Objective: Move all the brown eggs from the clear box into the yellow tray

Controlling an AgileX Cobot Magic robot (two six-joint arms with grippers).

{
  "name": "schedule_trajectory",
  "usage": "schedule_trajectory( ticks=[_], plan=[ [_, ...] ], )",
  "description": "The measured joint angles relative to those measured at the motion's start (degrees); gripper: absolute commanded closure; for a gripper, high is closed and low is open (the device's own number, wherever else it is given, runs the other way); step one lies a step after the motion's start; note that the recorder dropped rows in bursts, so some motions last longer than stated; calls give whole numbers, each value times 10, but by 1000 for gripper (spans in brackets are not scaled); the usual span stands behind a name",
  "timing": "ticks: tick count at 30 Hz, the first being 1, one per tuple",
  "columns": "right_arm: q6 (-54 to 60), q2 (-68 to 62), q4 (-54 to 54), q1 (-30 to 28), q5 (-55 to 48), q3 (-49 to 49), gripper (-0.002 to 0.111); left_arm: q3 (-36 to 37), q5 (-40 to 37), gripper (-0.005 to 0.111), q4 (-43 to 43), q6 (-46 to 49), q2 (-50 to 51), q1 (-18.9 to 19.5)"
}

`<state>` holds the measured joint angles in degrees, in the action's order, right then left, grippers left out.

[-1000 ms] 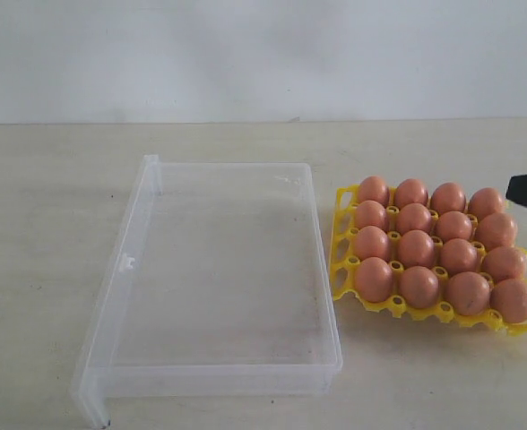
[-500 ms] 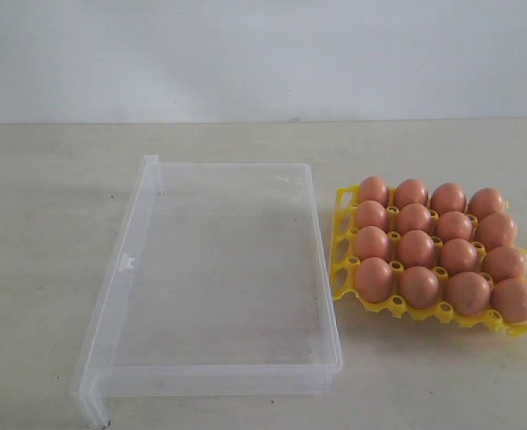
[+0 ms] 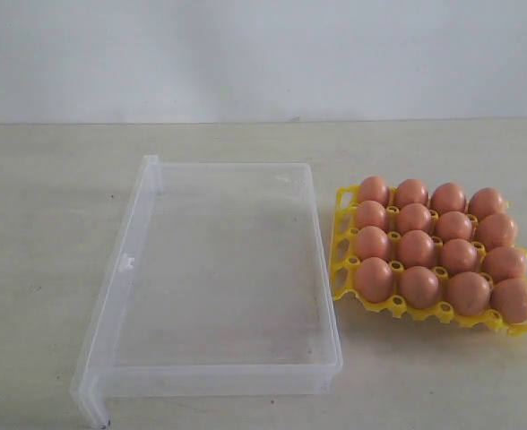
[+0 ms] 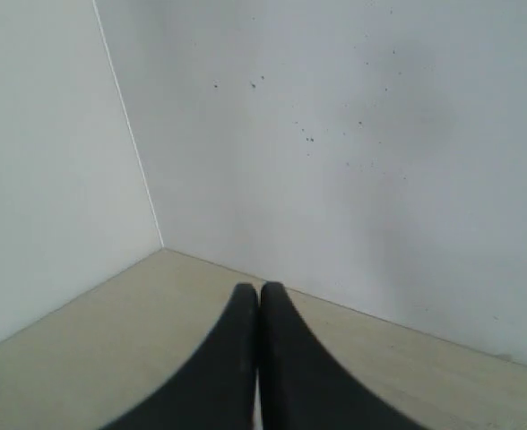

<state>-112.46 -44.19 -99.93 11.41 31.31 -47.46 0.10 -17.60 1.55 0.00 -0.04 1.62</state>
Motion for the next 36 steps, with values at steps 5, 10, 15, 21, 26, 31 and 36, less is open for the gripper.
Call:
schedule_trajectory(
  ticks=[5, 10, 15, 21, 26, 31, 36],
  plan=[
    [-18, 18, -1, 0, 1, 0, 109, 0, 0, 111, 0, 0, 0, 0],
    [-20, 49, -1, 9, -57, 0, 109, 0, 0, 111, 0, 0, 0, 0],
    [26, 56, 14, 35, -109, 1, 109, 0, 0, 111, 0, 0, 0, 0],
    [661, 56, 459, 38, -145, 1, 109, 0, 0, 111, 0, 0, 0, 0],
    [1283, 59, 949, 44, -132, 5, 109, 0, 0, 111, 0, 0, 0, 0],
    [1318, 107, 1028, -4, -81, 116, 109, 0, 0, 111, 0, 0, 0, 0],
    [1174, 211, 988, -75, -27, 334, 109, 0, 0, 111, 0, 0, 0, 0]
  ],
)
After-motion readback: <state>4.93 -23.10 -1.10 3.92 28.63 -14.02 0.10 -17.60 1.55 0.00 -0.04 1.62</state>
